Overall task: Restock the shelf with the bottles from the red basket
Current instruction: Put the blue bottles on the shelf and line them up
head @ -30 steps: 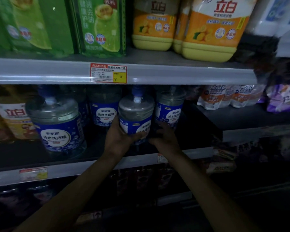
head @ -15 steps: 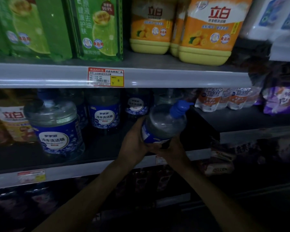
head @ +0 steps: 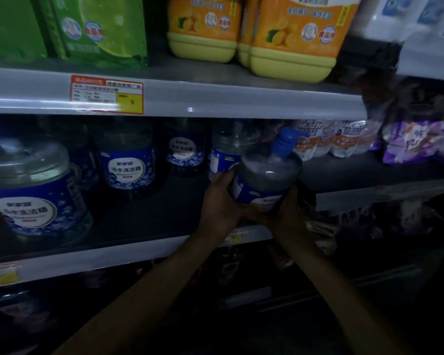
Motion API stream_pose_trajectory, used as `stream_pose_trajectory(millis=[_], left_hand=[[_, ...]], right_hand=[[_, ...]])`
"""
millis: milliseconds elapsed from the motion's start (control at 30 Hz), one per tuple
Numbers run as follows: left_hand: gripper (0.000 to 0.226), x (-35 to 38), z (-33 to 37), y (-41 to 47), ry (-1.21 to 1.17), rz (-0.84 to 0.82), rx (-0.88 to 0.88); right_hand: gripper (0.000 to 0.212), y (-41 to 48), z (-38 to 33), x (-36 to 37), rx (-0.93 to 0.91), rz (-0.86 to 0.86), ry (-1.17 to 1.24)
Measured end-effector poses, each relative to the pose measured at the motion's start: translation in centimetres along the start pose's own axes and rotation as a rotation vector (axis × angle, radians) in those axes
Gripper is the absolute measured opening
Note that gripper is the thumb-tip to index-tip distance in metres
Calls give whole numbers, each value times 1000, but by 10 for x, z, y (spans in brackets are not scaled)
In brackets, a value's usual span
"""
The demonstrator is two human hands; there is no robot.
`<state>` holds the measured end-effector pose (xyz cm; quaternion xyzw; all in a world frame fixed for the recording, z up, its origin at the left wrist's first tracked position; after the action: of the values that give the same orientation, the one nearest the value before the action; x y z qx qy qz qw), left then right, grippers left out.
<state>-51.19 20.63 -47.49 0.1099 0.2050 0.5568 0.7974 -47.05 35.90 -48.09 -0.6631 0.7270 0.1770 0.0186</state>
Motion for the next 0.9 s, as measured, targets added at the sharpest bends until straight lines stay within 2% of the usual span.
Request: stream_pose_trajectory(millis=[100,167,333,467,700,900], left_hand=[[82,-1,-4,4,-78,30,-68],[82,-1,-7,6,-93,35,-97],[78,-1,-9,5,-113,34,-121],[79,-5,-8,-1,-93,17,-122],[52,-29,-11,-24,-12,31,-165],[37,-76,-12,-43,76,106,-247]], right_hand=[[90,5,1,-2,0,6,-35],[95,6,3,-2,-1,-3,-63],[87,3,3,-1,48,27,-75],[92,-2,0,2,101,49,-111],[53,-25,-23,3,137,136,-222],[14,-49,-75,32,-50,137,-258]])
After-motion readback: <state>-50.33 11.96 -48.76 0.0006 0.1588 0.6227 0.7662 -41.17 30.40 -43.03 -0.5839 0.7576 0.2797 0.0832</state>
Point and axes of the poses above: each hand's wrist, its own y-axis towards the middle knuckle, its own x-axis out of the palm, z = x × y, the point moved 3 cm from there along y, towards the middle knuckle, and after that the axes turned 11 degrees about -z, right-handed, at the moved point
